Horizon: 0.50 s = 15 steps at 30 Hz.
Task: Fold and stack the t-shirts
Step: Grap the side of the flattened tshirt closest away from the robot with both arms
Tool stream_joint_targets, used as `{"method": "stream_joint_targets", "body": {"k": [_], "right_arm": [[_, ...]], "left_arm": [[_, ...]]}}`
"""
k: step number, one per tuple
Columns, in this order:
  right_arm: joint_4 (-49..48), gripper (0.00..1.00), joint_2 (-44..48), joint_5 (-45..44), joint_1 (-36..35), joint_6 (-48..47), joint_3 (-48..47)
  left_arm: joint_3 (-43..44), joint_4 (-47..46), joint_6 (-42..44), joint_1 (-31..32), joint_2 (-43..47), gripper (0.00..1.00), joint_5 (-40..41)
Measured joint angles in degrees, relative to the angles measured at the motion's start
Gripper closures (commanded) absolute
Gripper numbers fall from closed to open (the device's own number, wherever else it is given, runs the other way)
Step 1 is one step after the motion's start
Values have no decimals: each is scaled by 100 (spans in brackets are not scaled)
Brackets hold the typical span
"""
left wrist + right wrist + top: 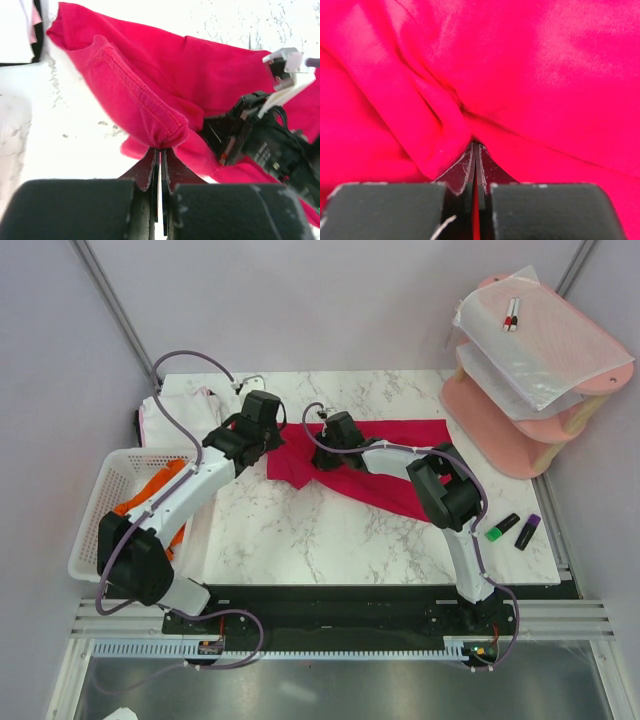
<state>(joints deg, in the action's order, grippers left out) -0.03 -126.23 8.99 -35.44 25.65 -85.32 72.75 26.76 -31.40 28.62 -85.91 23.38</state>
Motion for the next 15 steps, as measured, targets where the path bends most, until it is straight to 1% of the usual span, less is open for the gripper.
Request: {"method": "stream_joint_targets", "body": {"k": [7,12,14,15], "right_arm": [[-4,95,-7,28,4,0,0],[-33,95,-17,61,11,-2,0],[-48,94,-24,76,15,-2,0],[-50,95,-24,83,17,-4,0]], "left_arm": [[155,1235,63,-70,669,95,-170],[-33,1947,52,-221,1040,94,-581],[-205,2151,37,-227,1202,86,-715],[-293,2269,31,-225,1274,74,-748]]}}
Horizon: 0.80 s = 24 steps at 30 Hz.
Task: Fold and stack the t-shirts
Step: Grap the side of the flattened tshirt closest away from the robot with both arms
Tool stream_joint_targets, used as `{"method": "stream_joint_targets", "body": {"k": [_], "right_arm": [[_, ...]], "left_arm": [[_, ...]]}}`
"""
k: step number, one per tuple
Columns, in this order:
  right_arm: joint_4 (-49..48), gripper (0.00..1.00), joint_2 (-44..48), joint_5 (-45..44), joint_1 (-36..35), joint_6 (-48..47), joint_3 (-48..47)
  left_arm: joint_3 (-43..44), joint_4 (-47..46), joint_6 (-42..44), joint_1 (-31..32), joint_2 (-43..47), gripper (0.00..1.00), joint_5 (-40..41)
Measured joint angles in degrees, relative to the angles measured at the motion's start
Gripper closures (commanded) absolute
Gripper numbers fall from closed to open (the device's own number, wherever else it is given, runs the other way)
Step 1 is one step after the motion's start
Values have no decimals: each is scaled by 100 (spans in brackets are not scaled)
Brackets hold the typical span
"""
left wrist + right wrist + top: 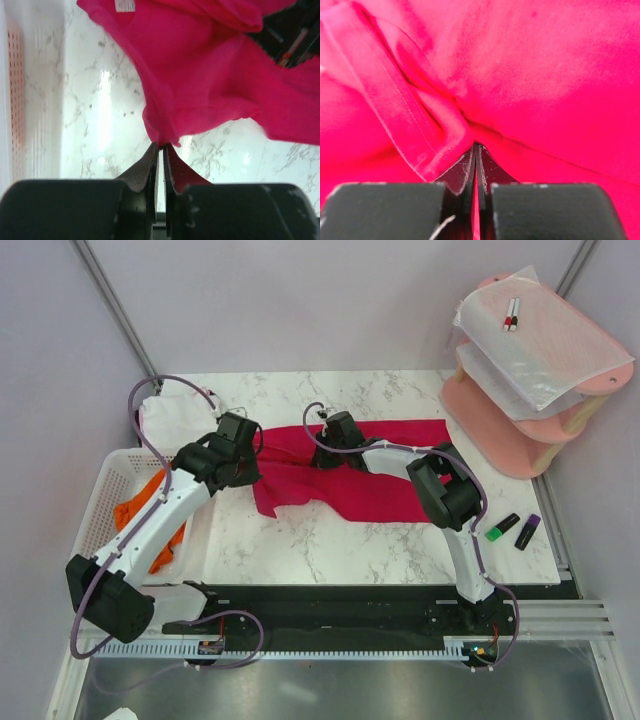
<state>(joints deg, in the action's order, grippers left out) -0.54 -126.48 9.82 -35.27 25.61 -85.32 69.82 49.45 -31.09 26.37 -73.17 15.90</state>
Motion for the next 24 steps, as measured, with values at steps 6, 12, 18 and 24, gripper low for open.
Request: {"method": "stream_joint_targets", "body": {"k": [6,12,18,24], "right_arm": [[-31,94,-15,68,17,0,0],[-101,94,-48,131,20,4,-2],[-120,94,-72,186,26,4,-24],[-127,94,-111,216,26,9,-79]], "left_arm": [[-433,507,-249,-2,494,12,-39],[-1425,205,-509,7,1003,24,-278],[-2673,-153,-890,114,1377,26,-584],[-3263,-540,-1161,236,1484,24,-752]]}}
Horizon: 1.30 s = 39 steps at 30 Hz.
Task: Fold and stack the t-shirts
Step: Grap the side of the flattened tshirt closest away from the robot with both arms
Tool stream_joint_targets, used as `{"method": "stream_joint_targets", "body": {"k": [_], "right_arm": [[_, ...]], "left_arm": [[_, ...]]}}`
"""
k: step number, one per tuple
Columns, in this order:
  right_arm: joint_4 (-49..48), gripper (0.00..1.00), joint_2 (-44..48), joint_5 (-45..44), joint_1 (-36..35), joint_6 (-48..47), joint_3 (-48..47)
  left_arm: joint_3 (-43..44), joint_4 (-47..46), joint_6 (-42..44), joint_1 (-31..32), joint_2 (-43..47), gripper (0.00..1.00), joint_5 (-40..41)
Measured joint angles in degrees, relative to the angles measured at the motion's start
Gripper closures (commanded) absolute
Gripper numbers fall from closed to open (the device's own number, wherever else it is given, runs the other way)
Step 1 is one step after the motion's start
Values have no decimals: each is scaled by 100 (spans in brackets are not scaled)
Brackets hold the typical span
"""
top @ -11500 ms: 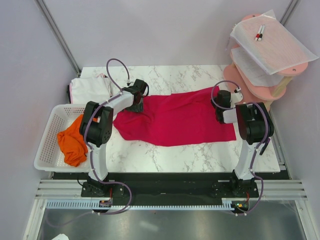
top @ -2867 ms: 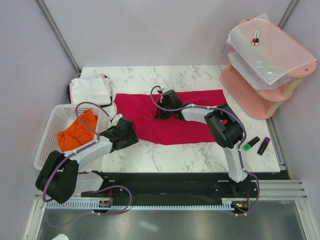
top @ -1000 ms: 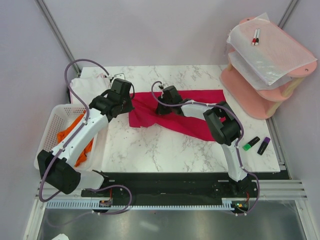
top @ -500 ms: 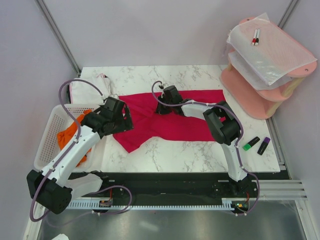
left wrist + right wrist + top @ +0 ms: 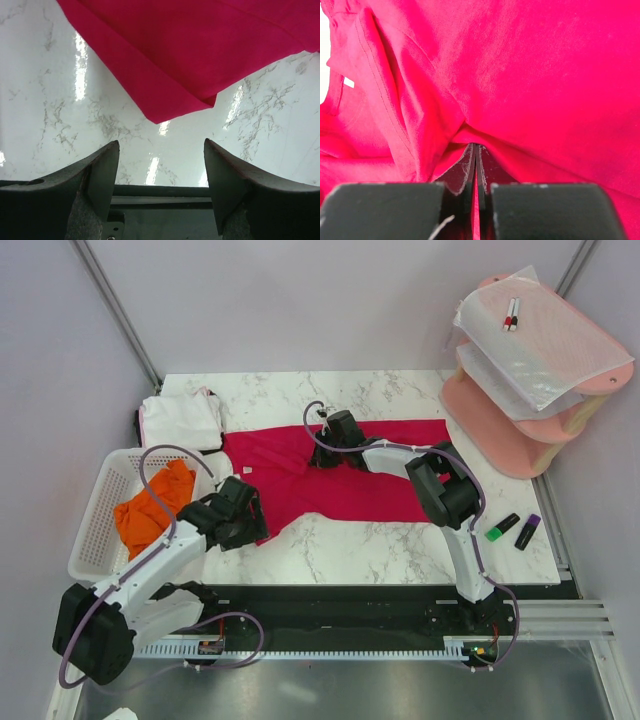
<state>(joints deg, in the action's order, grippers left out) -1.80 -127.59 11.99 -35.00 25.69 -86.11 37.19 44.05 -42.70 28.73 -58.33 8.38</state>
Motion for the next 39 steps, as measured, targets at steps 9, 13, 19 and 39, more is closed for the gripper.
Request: {"method": "stream_joint_targets", "body": {"k": [9,13,19,39], "right_arm": [[-44,93,-26,26,4,2,-9],[-59,93,-31,28,4,4,-9],[-74,93,-37,31,4,9,-9],[-153,92,-96,114,17,24,-46]], "left_arm": [[-160,-859,-114,208,-968,29,15],[-160,-1062,-166,254,-1405,74,61],[-168,-1172,-225,264,-1351,98,55],[-264,-1014,-551,264,1917,98,-1200]]}}
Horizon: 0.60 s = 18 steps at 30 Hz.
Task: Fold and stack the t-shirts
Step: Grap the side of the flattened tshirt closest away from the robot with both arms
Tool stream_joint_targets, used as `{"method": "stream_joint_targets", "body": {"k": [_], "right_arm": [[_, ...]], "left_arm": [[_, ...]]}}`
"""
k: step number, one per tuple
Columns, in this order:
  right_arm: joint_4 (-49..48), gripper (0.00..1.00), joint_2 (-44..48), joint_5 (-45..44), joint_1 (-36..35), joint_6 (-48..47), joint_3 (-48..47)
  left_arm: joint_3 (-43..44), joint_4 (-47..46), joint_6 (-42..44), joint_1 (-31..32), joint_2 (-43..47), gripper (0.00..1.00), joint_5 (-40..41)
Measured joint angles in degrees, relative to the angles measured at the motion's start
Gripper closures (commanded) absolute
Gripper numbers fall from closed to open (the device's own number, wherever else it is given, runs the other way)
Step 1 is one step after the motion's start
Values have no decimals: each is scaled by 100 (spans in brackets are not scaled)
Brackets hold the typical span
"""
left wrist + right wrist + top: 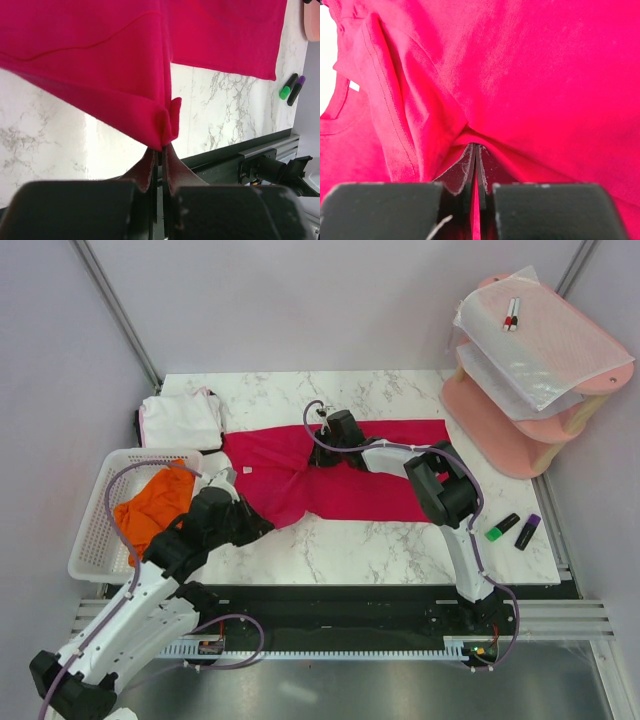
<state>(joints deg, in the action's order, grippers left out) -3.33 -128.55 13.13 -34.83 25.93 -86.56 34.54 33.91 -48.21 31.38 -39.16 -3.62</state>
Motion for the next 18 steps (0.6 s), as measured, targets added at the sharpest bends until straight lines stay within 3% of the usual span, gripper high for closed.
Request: {"method": "stream_joint_targets", "body": {"k": [1,4,5,6,7,13,18], "right_arm": [[-2,92,-4,7,0,0,0],[-37,91,-37,61,-2,24,-22],[-50,92,-55,94,-2,33,-37],[-61,92,-68,116,-2,39,-50],[-70,92,-81,125,-2,39,-63],[-81,91,-85,162,-2,42,-63],[-81,91,-85,162,-2,42,-63]], "left_arm": [[13,140,-20,0,151,98,39],[160,616,-125,0,376,77,170],[212,748,-153,0,391,39,203],[269,901,-199,0,380,25,219],[337,1178,-302,0,350,4,212],[409,2033,-422,0,339,1,531],[407,2059,-422,0,304,9,643]]}}
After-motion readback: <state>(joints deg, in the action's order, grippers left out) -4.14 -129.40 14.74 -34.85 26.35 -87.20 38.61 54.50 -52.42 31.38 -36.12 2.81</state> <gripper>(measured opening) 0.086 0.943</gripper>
